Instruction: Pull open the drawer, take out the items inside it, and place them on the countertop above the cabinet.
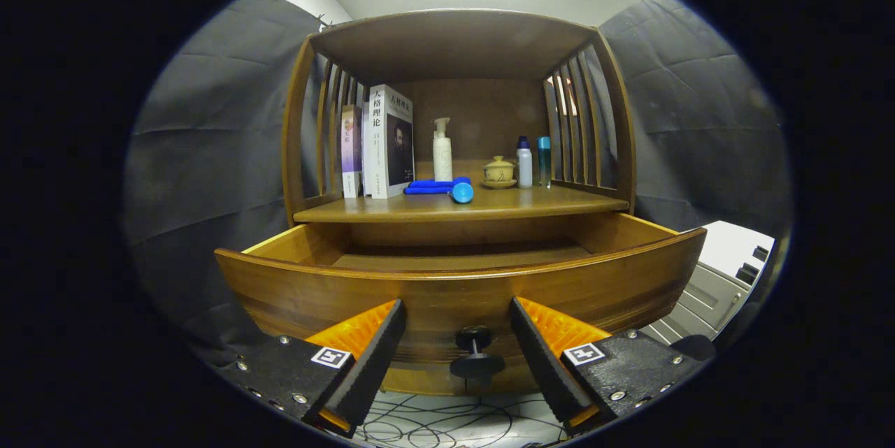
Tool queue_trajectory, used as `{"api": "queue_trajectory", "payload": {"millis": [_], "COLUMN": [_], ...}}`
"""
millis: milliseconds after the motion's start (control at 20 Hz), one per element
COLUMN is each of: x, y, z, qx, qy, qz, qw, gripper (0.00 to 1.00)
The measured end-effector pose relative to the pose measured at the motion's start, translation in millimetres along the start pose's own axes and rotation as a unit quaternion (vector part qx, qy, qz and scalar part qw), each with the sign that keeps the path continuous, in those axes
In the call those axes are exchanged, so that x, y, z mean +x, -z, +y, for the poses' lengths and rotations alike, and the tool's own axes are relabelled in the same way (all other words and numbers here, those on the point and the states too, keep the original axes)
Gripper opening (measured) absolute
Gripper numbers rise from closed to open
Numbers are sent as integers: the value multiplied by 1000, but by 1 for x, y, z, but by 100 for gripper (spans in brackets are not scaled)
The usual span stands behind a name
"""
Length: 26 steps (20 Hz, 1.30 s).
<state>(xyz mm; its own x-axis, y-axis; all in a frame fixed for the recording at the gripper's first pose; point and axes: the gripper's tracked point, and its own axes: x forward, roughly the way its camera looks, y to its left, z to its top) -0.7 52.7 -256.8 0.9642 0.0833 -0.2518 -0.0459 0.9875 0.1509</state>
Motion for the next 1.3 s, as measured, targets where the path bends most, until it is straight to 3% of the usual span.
{"api": "queue_trajectory", "payload": {"millis": [750, 1300], "x": [120, 130], "y": [-11, -13], "z": [0, -1], "qx": [-20, -8], "qy": [4, -3], "qz": [-14, -4], "qw": [1000, 1000], "gripper": [95, 94]}}
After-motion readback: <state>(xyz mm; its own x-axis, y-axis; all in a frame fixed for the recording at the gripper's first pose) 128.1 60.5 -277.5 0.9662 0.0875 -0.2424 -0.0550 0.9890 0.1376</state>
